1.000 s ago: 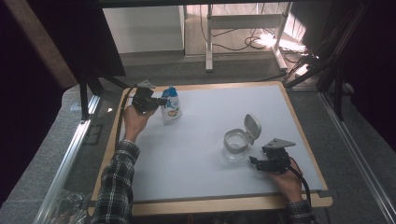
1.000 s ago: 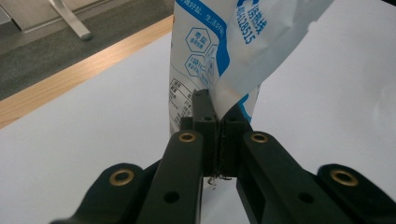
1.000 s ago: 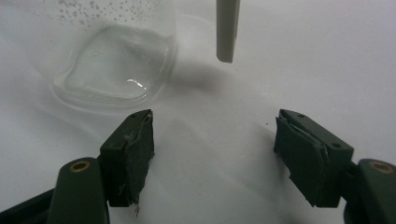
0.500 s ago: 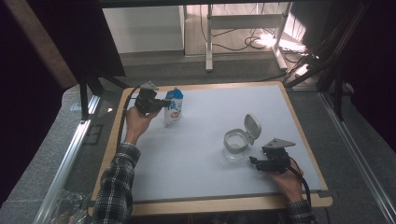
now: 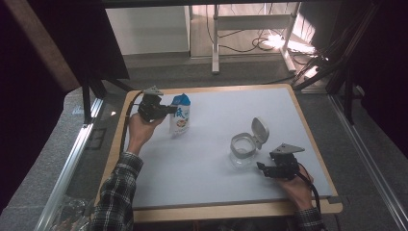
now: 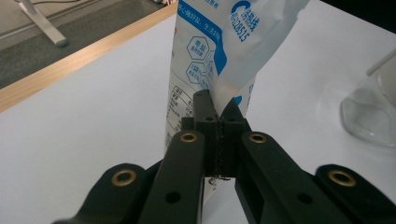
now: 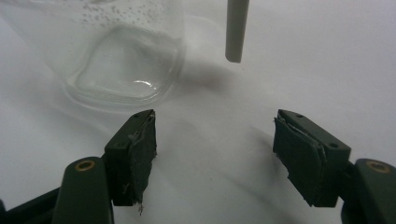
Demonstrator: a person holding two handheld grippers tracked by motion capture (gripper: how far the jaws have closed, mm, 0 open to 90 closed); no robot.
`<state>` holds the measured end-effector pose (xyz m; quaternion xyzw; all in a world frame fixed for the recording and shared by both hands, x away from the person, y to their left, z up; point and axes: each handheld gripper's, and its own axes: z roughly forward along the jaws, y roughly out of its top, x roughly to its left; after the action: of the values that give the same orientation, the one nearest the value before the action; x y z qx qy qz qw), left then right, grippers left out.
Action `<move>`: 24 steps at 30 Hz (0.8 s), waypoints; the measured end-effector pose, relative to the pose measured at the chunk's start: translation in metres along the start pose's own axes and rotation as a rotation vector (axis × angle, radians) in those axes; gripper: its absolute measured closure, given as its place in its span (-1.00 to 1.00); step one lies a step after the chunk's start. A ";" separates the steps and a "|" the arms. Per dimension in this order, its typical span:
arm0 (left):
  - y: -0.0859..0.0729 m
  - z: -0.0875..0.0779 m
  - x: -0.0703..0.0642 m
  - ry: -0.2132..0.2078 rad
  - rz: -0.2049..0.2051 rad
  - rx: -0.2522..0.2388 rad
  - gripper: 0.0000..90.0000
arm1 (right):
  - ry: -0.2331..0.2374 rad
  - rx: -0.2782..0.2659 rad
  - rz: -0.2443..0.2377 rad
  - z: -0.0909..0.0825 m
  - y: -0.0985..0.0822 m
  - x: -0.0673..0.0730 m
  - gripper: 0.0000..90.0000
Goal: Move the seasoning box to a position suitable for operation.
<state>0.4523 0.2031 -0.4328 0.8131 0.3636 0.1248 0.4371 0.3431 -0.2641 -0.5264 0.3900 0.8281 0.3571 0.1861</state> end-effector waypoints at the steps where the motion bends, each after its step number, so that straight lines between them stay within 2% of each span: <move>1: 0.000 -0.001 -0.002 -0.005 0.004 0.001 1.00 | 0.002 -0.003 0.003 -0.001 0.000 0.000 -0.31; 7: -0.001 -0.007 -0.017 -0.029 0.009 -0.017 1.00 | 0.044 -0.010 0.017 -0.008 -0.002 0.002 -0.31; 11: -0.002 -0.012 -0.028 -0.047 0.026 -0.023 1.00 | 0.043 -0.008 0.013 -0.011 -0.003 0.006 -0.31; 16: -0.001 -0.019 -0.041 -0.057 0.036 -0.029 1.00 | 0.053 -0.030 -0.010 -0.016 -0.004 0.012 -0.31; 24: -0.002 -0.030 -0.063 -0.058 0.050 -0.026 1.00 | 0.089 -0.032 -0.032 -0.017 -0.005 0.022 -0.32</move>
<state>0.3919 0.1782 -0.4095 0.8194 0.3287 0.1167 0.4548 0.3167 -0.2568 -0.5190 0.3574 0.8360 0.3840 0.1611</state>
